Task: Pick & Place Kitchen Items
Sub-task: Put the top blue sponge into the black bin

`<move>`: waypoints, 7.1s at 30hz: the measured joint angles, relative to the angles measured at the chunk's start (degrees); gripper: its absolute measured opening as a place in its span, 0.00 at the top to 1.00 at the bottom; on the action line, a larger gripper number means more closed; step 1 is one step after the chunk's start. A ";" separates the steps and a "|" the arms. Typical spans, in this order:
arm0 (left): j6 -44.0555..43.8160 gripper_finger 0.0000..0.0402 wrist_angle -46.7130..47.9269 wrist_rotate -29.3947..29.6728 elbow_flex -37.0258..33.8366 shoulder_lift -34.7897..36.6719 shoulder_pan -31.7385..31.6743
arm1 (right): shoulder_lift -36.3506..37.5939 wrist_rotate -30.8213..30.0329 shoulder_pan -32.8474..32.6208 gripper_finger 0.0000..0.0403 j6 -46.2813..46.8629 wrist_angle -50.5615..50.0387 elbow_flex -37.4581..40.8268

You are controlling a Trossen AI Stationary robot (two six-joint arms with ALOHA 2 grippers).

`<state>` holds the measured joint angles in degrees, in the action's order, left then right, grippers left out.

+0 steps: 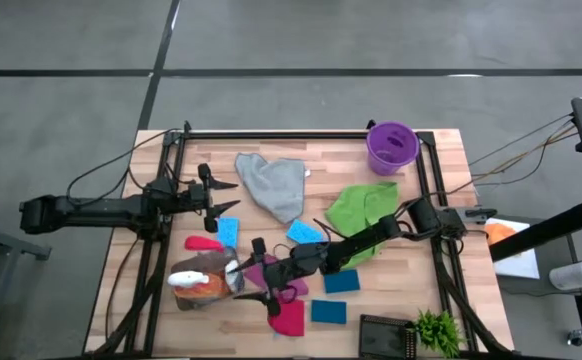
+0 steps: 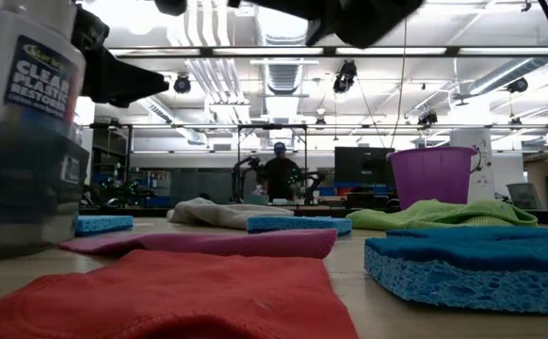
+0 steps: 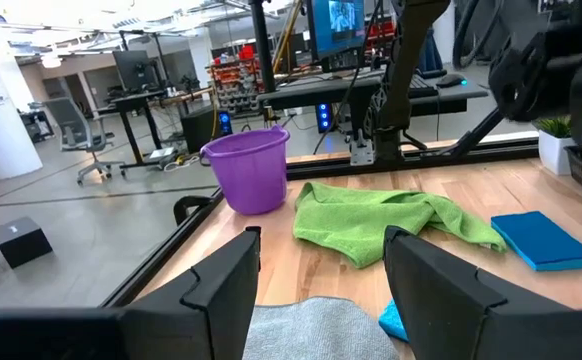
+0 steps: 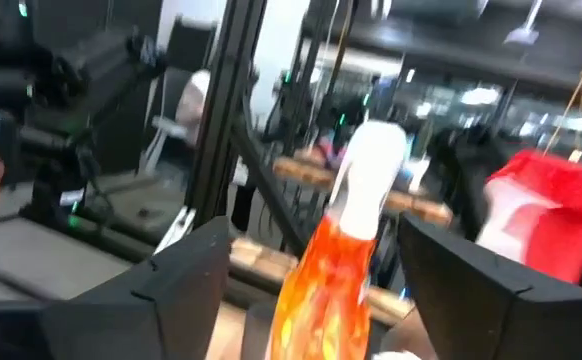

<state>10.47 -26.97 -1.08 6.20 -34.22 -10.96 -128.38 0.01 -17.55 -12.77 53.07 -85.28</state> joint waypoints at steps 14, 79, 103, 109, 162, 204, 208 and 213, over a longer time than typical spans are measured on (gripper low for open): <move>-2.98 0.47 5.19 -4.53 0.00 5.46 0.00 | 8.05 -2.63 0.85 0.58 -1.91 25.19 26.72; -7.50 0.47 18.02 -4.90 0.00 5.51 0.07 | 38.41 -18.12 -6.57 0.64 26.22 -90.05 18.62; -7.53 0.47 18.06 -4.90 0.00 5.51 0.08 | 23.00 -2.26 -10.26 0.15 31.66 -100.43 10.84; -7.53 0.47 18.07 -4.90 0.00 5.51 0.11 | 17.18 -5.42 -13.48 0.15 33.81 -104.10 5.52; -7.57 0.47 18.28 -4.88 0.00 5.51 0.07 | 11.54 2.96 -26.61 0.96 53.69 -141.58 -32.67; -7.57 0.47 18.29 -4.88 0.00 5.51 0.09 | -1.62 10.08 -30.70 0.96 55.83 -139.46 -32.56; -7.56 0.47 18.30 -4.88 0.00 5.51 0.09 | -1.60 9.66 -30.70 0.96 56.35 -139.49 -32.56; -7.57 0.47 18.30 -4.87 0.00 5.51 0.09 | -1.57 8.65 -30.70 0.95 58.86 -141.09 -32.56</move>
<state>2.90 -8.67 -5.96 6.20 -28.71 -10.87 -129.95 8.66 -48.25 46.09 -88.02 -117.84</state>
